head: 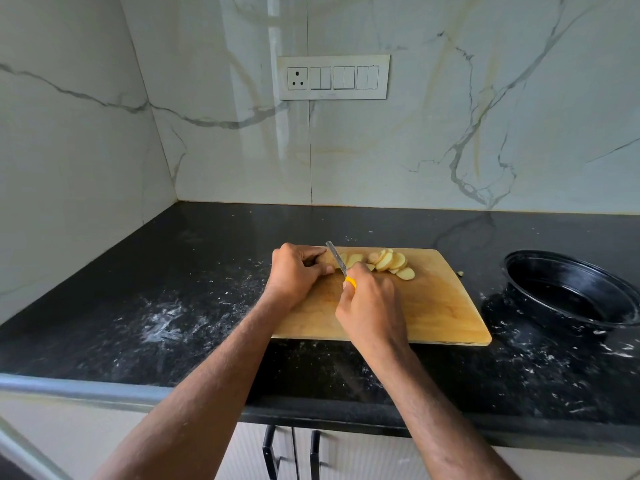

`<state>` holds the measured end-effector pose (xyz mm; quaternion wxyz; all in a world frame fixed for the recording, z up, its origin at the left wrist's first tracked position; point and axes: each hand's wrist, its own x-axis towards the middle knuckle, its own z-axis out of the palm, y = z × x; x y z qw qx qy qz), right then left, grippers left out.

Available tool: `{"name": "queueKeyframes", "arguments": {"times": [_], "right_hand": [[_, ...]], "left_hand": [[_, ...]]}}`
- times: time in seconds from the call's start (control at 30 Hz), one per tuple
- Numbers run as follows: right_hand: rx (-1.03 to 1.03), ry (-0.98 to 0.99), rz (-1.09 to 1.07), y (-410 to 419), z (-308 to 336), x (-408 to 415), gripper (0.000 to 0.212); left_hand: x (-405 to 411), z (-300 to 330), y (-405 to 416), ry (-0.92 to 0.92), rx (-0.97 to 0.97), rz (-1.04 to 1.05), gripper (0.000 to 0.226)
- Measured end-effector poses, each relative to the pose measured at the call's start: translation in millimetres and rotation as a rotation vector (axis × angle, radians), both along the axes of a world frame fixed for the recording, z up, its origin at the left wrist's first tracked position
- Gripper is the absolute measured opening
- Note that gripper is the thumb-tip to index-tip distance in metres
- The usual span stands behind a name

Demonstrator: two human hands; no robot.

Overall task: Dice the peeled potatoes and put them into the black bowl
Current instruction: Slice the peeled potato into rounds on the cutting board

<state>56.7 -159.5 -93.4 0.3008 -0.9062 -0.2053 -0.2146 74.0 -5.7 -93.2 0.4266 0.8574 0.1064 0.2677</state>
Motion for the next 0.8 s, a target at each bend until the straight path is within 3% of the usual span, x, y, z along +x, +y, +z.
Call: {"name": "queueKeyframes", "arguments": {"times": [0.1, 0.2, 0.3, 0.5, 0.57, 0.7, 0.8], "right_hand": [[-0.002, 0.000, 0.004, 1.0, -0.9, -2.2, 0.017], [-0.010, -0.009, -0.003, 1.6, 1.3, -2.9, 0.017], [-0.002, 0.011, -0.003, 4.6, 4.2, -1.8, 0.018], [-0.010, 0.042, 0.007, 16.1, 4.1, 6.3, 0.023], [-0.019, 0.058, 0.008, 19.9, 4.7, 8.8, 0.024], [-0.029, 0.101, 0.016, 26.5, 7.6, 13.4, 0.025], [-0.031, 0.116, 0.020, 27.8, 11.1, 15.8, 0.025]], "left_hand": [[1.3, -2.4, 2.1, -0.023, 0.016, -0.008, 0.029], [2.0, -4.7, 4.3, -0.037, 0.052, -0.045, 0.013], [3.6, -6.3, 6.4, -0.036, 0.070, -0.058, 0.027], [6.2, -8.7, 7.6, -0.039, 0.041, -0.053, 0.005], [6.6, -8.9, 8.8, -0.042, 0.038, -0.060, 0.008], [5.3, -8.4, 9.8, -0.044, 0.046, -0.096, 0.038], [5.9, -10.1, 10.4, -0.053, 0.070, -0.096, 0.022]]}}
